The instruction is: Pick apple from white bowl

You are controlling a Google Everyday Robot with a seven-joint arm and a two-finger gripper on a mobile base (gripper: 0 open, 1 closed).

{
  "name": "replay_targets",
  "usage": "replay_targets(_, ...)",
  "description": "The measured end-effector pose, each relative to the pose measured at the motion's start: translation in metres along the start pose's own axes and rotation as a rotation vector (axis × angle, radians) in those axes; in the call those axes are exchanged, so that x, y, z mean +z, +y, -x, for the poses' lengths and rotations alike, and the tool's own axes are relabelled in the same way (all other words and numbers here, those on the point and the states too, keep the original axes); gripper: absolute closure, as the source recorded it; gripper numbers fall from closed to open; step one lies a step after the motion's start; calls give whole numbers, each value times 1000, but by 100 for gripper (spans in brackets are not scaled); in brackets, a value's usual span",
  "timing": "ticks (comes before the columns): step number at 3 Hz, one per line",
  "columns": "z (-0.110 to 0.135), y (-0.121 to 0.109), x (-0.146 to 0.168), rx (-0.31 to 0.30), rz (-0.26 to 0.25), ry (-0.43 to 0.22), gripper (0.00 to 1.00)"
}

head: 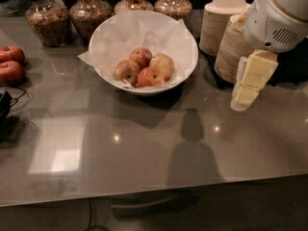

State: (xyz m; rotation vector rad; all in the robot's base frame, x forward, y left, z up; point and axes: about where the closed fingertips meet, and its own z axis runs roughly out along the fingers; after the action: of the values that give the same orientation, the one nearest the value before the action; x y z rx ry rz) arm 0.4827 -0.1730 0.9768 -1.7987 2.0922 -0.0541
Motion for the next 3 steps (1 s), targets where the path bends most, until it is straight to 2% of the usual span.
replay_targets(1, 36, -11, 9, -84, -5, -18, 0)
replay_targets(2, 52, -19, 13, -120, -13, -38, 19)
replay_targets(3, 49, -28, 24, -105, -1, -64, 42)
